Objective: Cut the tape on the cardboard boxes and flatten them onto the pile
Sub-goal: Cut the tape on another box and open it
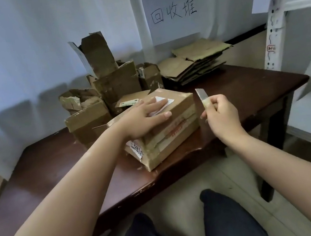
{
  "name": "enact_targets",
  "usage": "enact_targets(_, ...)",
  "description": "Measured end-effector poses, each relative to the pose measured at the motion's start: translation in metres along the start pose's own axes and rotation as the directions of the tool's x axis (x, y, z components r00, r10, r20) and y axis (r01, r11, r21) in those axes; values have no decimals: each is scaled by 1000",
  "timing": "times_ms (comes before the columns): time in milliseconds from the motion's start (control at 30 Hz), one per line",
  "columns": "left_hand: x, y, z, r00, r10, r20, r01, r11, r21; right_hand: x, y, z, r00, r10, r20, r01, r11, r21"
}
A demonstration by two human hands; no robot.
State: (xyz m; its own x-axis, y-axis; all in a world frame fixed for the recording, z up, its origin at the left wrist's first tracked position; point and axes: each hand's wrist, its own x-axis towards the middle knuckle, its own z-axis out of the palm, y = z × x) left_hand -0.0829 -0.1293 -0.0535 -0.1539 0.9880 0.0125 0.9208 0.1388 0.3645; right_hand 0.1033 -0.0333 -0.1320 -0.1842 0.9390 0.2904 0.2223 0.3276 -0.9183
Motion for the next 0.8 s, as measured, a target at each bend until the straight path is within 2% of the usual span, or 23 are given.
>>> enact_targets(167,6,-5,5,1000,11,-6,-12,997,-71,-19,16,3,989,109,100,-117,990,76)
enact_targets(433,8,-11,8,1000,-5,1,5,997,-74,-28,15,13,963,259,71,-268,931,247)
enact_targets(800,13,-14,11,1000,-15,-26,11,993,-121,-27,-6,26,932,362,16,-349,885,308)
